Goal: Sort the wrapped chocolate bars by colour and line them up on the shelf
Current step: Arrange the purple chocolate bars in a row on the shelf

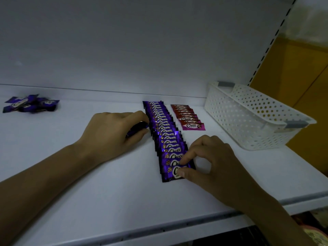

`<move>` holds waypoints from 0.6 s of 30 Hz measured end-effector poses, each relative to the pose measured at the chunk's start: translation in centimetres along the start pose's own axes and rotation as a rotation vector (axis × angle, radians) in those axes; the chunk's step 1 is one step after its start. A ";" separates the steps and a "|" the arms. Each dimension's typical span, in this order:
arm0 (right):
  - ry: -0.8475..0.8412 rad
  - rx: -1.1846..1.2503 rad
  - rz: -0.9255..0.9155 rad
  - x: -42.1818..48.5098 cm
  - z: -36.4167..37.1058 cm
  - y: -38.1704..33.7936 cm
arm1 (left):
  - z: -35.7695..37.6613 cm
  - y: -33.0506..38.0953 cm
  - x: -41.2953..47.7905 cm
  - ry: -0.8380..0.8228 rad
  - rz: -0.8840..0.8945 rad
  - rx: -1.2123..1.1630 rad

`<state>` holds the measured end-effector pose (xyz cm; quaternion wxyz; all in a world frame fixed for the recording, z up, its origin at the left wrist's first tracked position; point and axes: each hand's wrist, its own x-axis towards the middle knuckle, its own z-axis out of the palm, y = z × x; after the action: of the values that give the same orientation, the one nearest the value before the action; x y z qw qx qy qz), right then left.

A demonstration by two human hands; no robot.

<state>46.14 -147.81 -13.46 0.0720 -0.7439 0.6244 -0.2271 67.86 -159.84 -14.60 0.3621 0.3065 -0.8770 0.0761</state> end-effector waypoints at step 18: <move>-0.021 0.415 -0.033 5.8 -1.0 -3.4 | -0.7 0.9 1.7 0.254 -0.644 -0.981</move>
<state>49.41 -152.48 -9.88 0.2266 -0.7255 0.5512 -0.3442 66.83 -159.72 -12.86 0.5683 0.3426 -0.6225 -0.4150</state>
